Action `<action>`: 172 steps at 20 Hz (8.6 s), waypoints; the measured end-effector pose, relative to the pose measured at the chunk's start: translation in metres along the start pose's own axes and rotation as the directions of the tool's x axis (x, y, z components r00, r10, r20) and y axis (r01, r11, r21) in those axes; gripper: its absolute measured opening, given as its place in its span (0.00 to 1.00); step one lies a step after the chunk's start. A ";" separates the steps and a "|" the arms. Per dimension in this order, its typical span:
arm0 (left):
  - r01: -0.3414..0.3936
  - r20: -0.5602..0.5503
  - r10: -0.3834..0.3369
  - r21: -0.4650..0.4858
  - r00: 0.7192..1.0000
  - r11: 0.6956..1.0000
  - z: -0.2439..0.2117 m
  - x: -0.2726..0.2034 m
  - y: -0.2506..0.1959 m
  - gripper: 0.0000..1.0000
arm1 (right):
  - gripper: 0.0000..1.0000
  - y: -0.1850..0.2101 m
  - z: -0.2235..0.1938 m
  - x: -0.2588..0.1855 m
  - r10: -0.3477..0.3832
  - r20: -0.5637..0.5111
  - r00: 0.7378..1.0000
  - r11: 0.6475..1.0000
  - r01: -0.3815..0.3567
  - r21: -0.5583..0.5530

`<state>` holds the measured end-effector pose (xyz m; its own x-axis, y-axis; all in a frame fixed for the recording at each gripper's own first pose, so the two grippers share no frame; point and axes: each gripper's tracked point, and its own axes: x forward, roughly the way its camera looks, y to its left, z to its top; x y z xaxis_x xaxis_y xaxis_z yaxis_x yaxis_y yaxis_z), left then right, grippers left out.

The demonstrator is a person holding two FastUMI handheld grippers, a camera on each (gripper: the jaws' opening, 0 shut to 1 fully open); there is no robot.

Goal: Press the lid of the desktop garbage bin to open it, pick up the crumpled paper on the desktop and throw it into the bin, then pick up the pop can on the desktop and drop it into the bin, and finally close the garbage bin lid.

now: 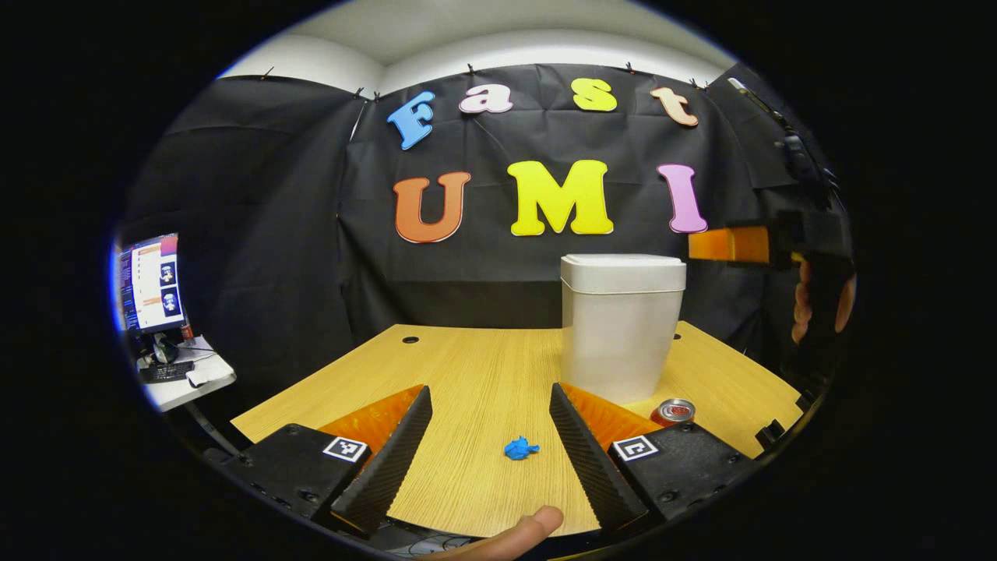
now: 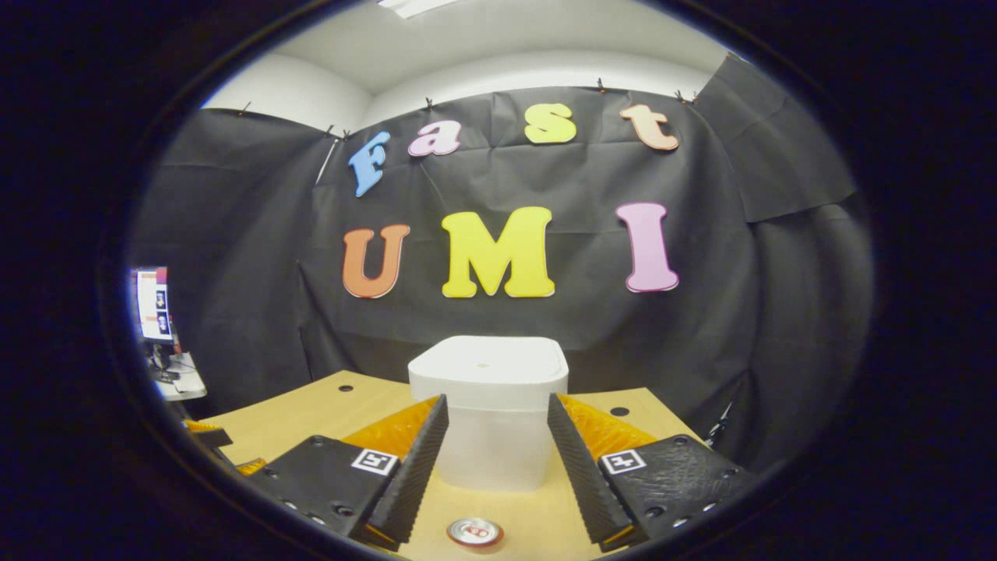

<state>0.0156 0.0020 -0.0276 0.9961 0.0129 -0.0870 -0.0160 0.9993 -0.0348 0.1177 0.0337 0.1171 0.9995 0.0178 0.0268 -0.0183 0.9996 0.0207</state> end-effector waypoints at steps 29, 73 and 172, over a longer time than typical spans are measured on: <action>-0.031 -0.083 0.028 -0.036 0.996 0.999 -0.026 0.033 0.023 0.98 | 0.01 0.024 0.000 0.089 0.009 -0.097 0.995 0.999 -0.006 0.039; 0.193 -0.448 -0.189 -0.035 0.874 0.980 -0.183 0.133 -0.040 0.54 | 0.96 -0.007 -0.257 -0.108 0.178 -0.179 0.967 0.983 -0.184 -0.016; 0.273 0.277 -0.295 0.115 0.915 0.955 0.186 0.251 -0.220 0.43 | 0.78 -0.130 -0.083 -0.078 0.057 0.052 0.997 0.997 -0.059 0.042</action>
<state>0.2856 -0.2080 0.1437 0.9397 -0.2726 0.2066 0.2665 0.9621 0.0572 0.0439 -0.0955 0.0292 0.9941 0.0738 0.0801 -0.0787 0.9950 0.0609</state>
